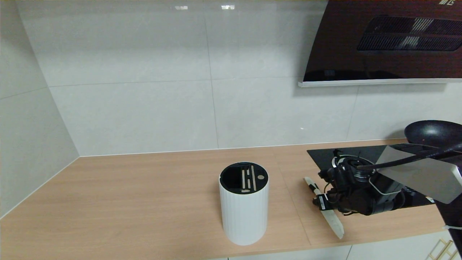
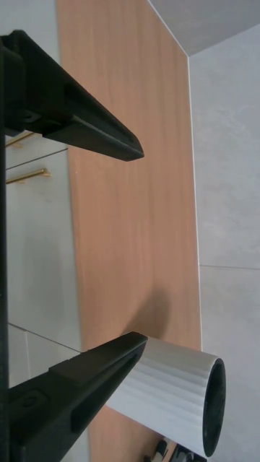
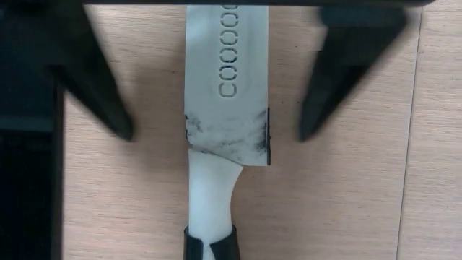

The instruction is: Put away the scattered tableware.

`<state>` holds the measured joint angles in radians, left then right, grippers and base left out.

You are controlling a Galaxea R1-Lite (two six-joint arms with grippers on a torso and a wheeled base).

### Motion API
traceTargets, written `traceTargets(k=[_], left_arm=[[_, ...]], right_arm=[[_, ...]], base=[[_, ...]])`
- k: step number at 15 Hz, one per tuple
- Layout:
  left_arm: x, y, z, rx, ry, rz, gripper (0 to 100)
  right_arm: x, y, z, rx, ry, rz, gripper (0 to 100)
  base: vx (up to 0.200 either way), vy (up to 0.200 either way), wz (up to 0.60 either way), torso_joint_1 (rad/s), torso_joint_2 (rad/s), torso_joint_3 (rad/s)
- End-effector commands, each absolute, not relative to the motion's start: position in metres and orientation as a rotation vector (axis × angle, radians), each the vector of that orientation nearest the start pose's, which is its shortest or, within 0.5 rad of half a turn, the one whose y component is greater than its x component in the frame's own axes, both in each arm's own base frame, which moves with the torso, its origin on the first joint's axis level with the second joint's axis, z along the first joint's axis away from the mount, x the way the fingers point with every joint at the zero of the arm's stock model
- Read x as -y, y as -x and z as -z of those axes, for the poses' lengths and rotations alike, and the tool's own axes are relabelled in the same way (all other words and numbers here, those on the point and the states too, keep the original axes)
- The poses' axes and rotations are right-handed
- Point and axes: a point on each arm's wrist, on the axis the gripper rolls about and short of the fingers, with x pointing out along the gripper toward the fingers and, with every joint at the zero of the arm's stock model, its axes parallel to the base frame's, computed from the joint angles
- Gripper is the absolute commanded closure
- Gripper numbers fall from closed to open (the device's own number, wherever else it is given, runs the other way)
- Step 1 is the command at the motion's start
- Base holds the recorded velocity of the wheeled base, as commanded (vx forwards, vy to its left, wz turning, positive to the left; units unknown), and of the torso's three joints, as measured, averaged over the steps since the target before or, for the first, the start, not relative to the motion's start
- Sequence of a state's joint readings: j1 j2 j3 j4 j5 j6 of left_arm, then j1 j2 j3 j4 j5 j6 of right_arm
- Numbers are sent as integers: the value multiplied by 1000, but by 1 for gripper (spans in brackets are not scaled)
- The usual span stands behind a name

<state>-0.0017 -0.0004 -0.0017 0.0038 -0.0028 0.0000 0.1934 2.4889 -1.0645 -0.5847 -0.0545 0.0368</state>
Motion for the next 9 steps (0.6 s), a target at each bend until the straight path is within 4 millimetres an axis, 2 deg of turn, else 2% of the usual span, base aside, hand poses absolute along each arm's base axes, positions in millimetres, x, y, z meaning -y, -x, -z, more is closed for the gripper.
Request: traceTargets(k=[1,3,9], left_arm=[[0,23,-75,-3,0,5,0],[0,23,-75,-3,0,5,0],[0,23,-76,-2,0,5,0]], right_arm=[[-78,-399,55,-835,71,-117,100],[-83,-396,60,-861,82,-130,100],[-83,-397,60,-858,80,-129,100]], base=[[0,0,0,0,0,0],[0,0,0,0,0,0],[0,0,0,0,0,0]])
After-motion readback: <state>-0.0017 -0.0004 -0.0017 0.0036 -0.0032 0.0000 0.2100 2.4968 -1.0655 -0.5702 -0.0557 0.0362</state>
